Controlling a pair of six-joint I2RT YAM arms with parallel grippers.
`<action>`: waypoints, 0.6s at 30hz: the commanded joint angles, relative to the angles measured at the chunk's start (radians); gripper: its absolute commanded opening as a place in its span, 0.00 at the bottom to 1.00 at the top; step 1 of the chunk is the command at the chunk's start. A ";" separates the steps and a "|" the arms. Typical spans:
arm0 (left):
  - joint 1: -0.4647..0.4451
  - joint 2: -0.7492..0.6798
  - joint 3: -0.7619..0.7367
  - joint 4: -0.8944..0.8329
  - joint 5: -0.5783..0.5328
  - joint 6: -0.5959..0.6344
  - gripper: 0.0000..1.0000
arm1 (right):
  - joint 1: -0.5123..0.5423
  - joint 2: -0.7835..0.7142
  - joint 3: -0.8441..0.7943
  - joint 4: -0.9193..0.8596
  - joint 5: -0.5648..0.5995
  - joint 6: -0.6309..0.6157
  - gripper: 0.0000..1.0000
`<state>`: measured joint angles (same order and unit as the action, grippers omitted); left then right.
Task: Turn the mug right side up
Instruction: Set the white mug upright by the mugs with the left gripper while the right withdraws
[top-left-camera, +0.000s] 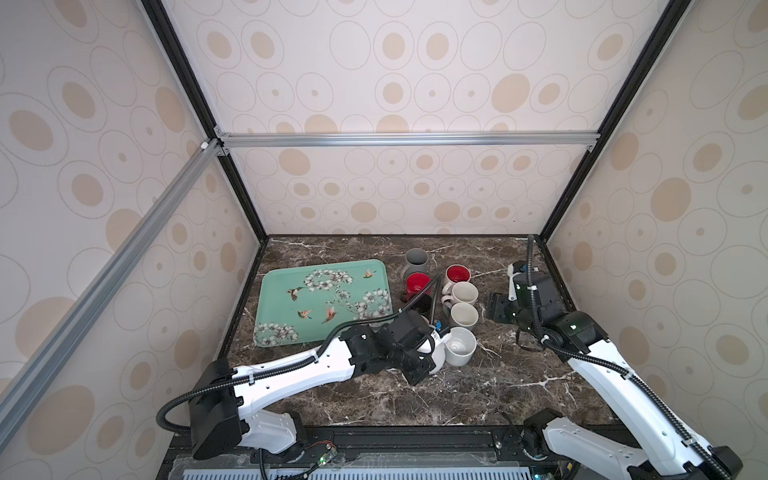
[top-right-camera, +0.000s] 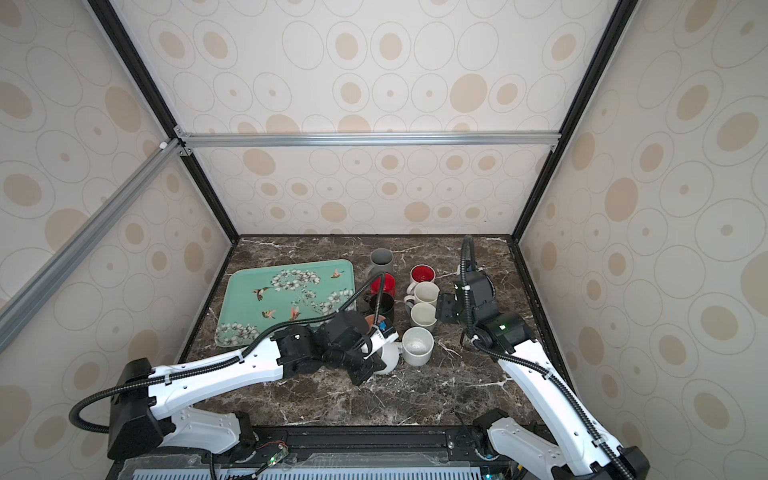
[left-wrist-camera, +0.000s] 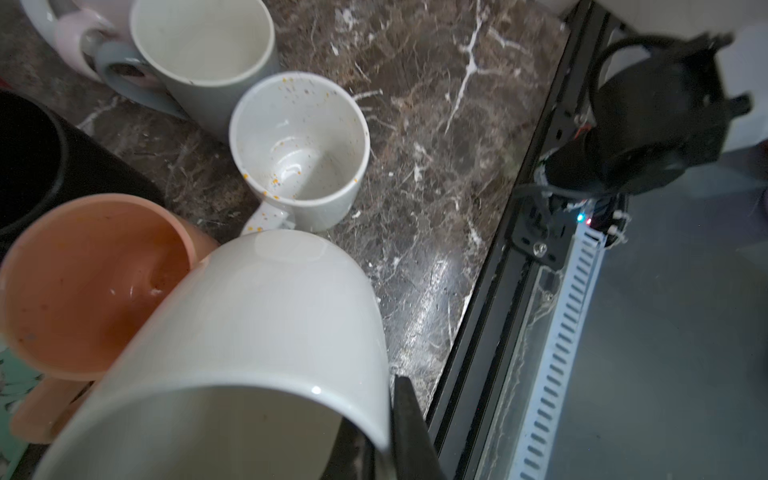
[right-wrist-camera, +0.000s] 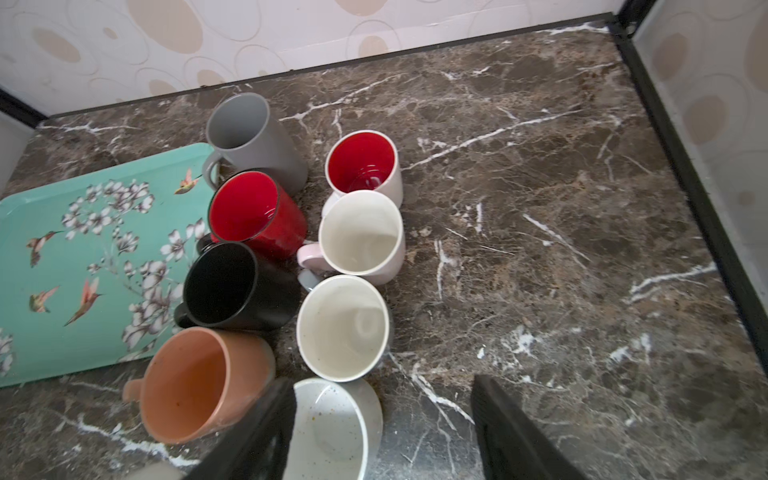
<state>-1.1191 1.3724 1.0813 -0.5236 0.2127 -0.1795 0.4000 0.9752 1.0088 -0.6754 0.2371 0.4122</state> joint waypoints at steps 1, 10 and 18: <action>-0.044 0.018 0.053 -0.071 -0.106 0.106 0.01 | -0.015 -0.034 -0.033 -0.030 0.108 -0.030 0.76; -0.064 0.155 0.046 -0.029 -0.180 0.121 0.02 | -0.090 -0.092 -0.188 0.051 0.249 -0.043 0.99; -0.064 0.266 0.103 -0.043 -0.232 0.148 0.11 | -0.209 -0.104 -0.273 0.099 0.196 -0.031 1.00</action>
<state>-1.1751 1.6440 1.1278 -0.5911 0.0410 -0.0795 0.2150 0.8841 0.7593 -0.6071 0.4377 0.3782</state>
